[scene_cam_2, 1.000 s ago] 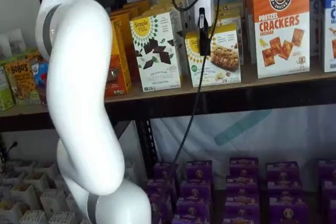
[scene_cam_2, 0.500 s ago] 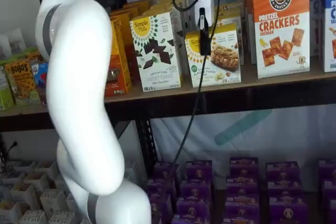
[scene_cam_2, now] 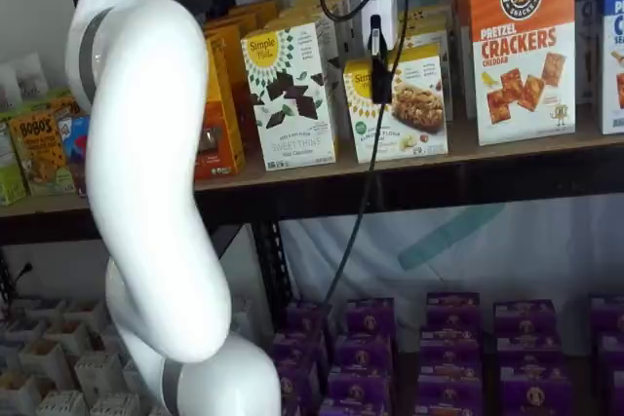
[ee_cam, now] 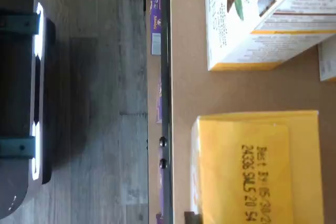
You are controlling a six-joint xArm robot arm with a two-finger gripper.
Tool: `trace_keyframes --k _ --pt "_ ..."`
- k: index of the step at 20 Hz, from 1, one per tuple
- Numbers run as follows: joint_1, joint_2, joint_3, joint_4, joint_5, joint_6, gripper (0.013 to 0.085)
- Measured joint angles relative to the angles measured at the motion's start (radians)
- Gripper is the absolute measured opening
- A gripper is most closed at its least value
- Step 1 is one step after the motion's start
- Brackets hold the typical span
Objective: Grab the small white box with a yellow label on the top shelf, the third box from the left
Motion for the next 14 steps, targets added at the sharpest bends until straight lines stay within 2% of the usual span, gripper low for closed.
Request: trace_keyframes --k 3,4,8,14 --pt "-0.002 -0.001 0.0 0.0 0.002 -0.002 0.037" --pt "-0.002 -0.002 0.001 0.0 0.002 -0.002 0.033" --pt "0.0 -0.005 0.004 -0.012 0.002 -0.002 0.033" --pt "0.002 -0.017 -0.004 -0.017 0.051 0.003 0.033"
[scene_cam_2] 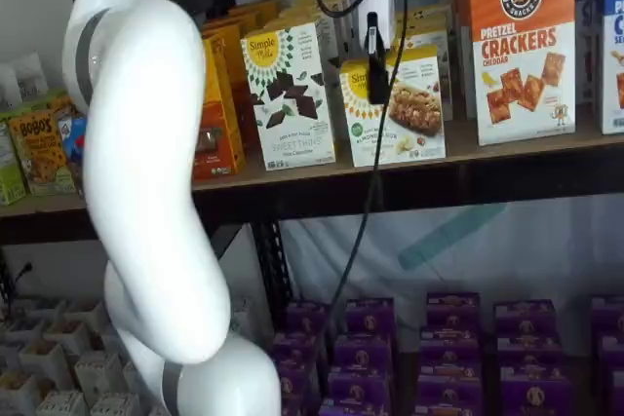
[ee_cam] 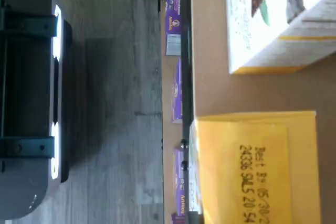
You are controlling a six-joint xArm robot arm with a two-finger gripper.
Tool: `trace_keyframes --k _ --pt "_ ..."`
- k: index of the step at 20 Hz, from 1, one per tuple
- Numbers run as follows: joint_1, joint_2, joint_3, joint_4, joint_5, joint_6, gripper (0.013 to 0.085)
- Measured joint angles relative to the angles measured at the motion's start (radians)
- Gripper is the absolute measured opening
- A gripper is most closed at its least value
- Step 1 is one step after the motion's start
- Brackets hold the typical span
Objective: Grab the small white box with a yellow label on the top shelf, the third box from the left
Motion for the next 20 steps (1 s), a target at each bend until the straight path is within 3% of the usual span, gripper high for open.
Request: trace_keyframes --k 20 --pt "-0.019 -0.306 0.283 -0.036 0.054 -0.021 0.033"
